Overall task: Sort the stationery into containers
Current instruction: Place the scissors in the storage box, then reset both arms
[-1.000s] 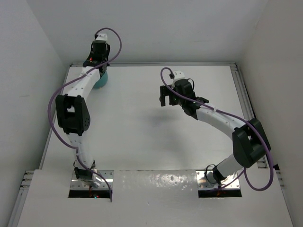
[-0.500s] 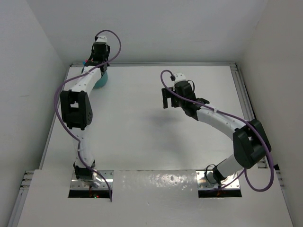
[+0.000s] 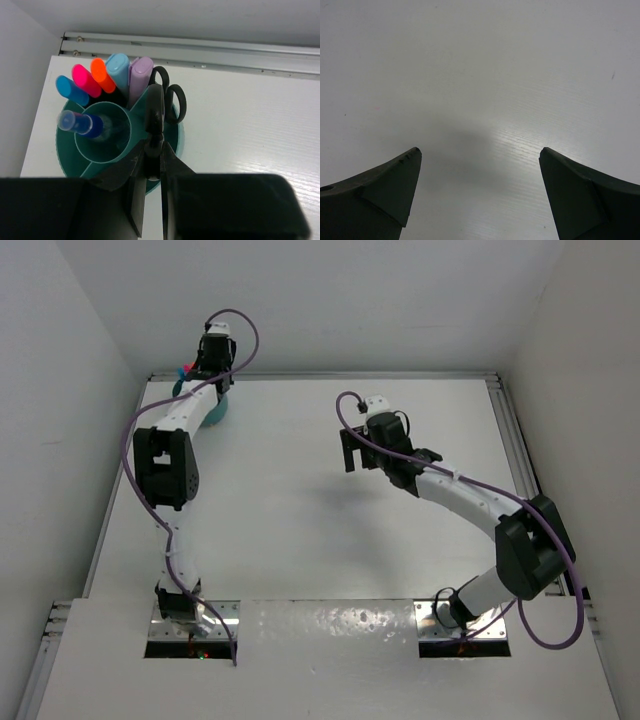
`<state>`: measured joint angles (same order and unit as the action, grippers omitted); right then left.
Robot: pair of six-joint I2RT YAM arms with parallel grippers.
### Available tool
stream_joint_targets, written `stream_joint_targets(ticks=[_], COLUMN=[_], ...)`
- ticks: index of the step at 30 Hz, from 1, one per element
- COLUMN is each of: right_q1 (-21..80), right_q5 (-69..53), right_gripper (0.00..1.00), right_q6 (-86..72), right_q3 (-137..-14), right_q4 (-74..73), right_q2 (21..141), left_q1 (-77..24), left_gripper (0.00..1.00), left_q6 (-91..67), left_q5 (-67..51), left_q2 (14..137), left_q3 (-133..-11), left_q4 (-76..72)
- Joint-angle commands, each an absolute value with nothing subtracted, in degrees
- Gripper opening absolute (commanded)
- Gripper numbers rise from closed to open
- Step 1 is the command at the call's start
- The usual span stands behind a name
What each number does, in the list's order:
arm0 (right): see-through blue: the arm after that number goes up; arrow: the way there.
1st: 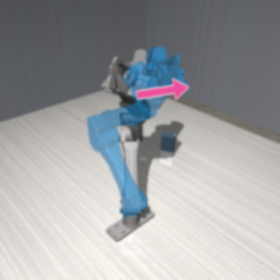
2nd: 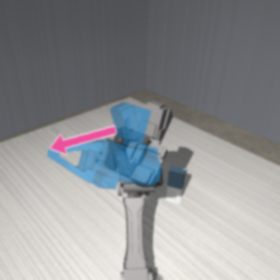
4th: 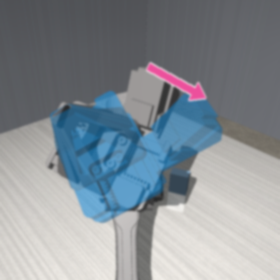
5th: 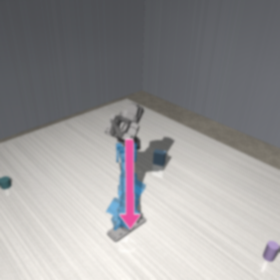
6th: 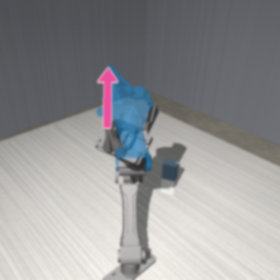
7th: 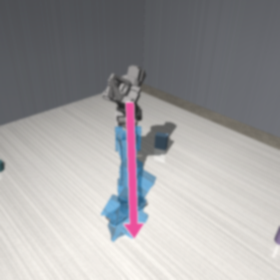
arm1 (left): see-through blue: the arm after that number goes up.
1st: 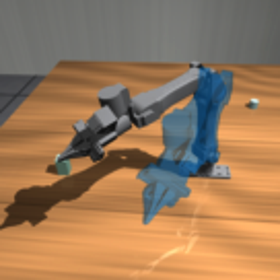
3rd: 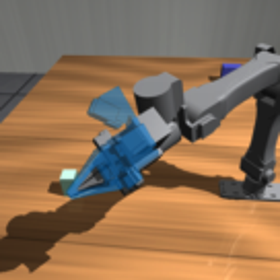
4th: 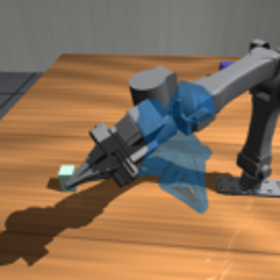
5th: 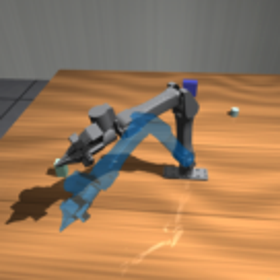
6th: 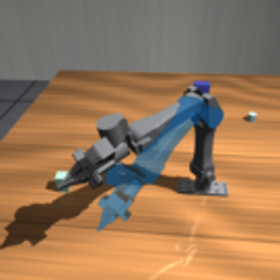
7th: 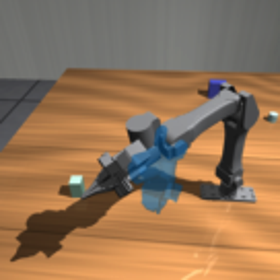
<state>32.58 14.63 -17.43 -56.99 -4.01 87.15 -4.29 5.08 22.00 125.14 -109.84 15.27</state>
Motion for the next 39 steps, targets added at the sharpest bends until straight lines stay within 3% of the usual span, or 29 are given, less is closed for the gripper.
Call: stream_joint_targets(ticks=[1, 5, 8, 10, 11, 12, 13, 16, 29, 34, 39], right_q1=[33.22, 33.49, 33.49, 33.57, 33.66, 33.66, 33.75, 33.92, 35.68, 35.86, 34.98], right_q5=[15.91, 16.26, 16.44, 16.61, 16.7, 16.61, 16.79, 16.52, 15.03, 12.66, 18.89], right_gripper=[0.99, 0.99, 0.99, 0.99, 0.99, 0.99, 0.99, 0.99, 0.99, 0.99, 0.99], right_q6=[-16.17, -15.73, -15.73, -15.47, -15.47, -15.47, -15.38, -14.86, -12.83, -12.66, -15.63], right_q3=[-56.78, -56.78, -56.51, -56.34, -56.16, -55.99, -55.9, -55.64, -56.51, -58.62, -60.91], right_q4=[-3.34, -3.78, -3.95, -3.96, -3.96, -3.96, -3.96, -3.96, -5.54, -9.66, -17.31], right_q2=[85.17, 84.9, 84.55, 84.38, 84.11, 84.11, 83.94, 83.41, 82.44, 81.91, 80.08], left_q1=[-3.25, -3.08, -3.34, -3.51, -3.6, -3.6, -3.6, -3.52, -4.92, -4.31, 4.11], left_gripper=[0.11, 0.0, 0.0, 0.12, 0.26, 0.26, 0.42, 0.55, 0.68, 0.79, 0.93], left_q6=[4.48, 4.48, 4.92, 5.18, 5.36, 5.19, 4.84, 4.48, 6.15, 6.15, 4.92], left_q5=[23.29, 22.33, 21.36, 21.09, 21.09, 21.53, 21.79, 21.97, 20.57, 17.76, 12.94], left_q2=[126.21, 126.12, 125.25, 125.59, 126.03, 126.3, 126.47, 126.04, 120.33, 116.03, 107.42], left_q3=[-112.15, -112.59, -112.76, -113.37, -114.16, -114.52, -115.04, -115.05, -120.58, -125.24, -124.38], left_q4=[15.82, 15.73, 14.94, 15.46, 15.9, 16.34, 17.13, 17.58, 17.57, 20.03, 26.0])
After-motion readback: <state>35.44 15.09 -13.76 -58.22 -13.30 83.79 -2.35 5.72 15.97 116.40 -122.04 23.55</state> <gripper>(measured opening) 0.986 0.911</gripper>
